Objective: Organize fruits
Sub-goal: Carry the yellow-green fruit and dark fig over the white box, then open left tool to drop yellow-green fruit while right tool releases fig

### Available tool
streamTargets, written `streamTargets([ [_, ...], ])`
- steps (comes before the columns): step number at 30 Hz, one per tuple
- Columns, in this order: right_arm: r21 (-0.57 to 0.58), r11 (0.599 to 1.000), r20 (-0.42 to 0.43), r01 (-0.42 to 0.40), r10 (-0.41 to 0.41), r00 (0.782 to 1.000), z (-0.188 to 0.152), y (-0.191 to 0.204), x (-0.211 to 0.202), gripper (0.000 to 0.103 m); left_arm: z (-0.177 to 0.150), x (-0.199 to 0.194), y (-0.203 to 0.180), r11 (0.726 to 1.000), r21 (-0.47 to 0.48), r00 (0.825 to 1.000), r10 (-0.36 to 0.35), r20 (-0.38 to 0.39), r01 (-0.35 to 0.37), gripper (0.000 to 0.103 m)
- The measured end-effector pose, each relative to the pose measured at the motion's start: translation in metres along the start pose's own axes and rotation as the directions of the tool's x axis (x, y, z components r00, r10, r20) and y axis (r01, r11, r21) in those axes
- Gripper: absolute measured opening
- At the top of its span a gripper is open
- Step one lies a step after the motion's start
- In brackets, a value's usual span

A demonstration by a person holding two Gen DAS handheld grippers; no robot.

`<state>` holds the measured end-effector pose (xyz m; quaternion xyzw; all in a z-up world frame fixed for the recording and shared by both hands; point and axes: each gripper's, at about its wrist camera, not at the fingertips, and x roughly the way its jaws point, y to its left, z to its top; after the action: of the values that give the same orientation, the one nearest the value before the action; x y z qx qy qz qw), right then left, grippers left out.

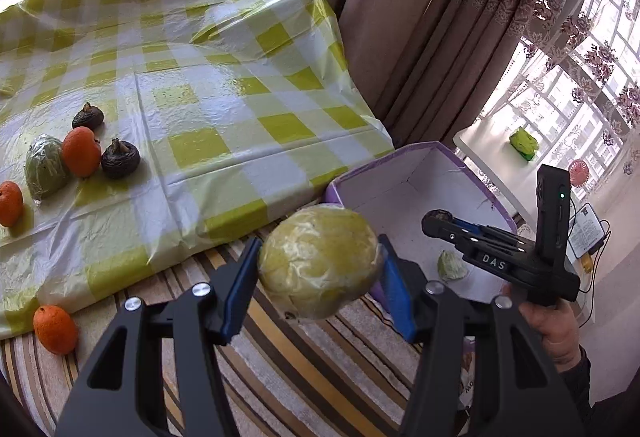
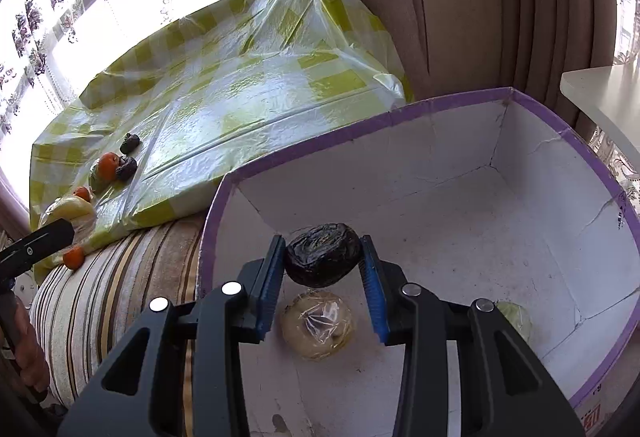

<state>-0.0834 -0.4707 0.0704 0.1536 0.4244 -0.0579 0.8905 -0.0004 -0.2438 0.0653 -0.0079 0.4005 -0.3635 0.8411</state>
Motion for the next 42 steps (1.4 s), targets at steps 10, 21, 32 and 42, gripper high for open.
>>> streamTargets([
  [10,-0.091,0.981,-0.079,0.168,-0.176,0.981,-0.012,-0.026,0.014,0.037,0.009,0.067,-0.081,0.968,0.248,0.996,-0.019,-0.087,0.040,0.057],
  [21,-0.222,0.943,-0.198,0.247,-0.292,0.936,-0.020,-0.032,0.046,0.037,-0.008,0.154,-0.123,0.895,0.445,0.965,0.103,-0.241,0.016,0.057],
  [32,-0.280,0.913,-0.263,0.298,-0.371,0.891,-0.026,-0.032,0.061,0.038,-0.012,0.194,-0.126,0.855,0.519,0.933,0.192,-0.304,-0.007,0.057],
  [42,-0.337,0.867,-0.311,0.367,-0.471,0.826,-0.036,-0.032,0.075,0.038,-0.017,0.211,-0.125,0.837,0.548,0.905,0.222,-0.362,0.014,0.057],
])
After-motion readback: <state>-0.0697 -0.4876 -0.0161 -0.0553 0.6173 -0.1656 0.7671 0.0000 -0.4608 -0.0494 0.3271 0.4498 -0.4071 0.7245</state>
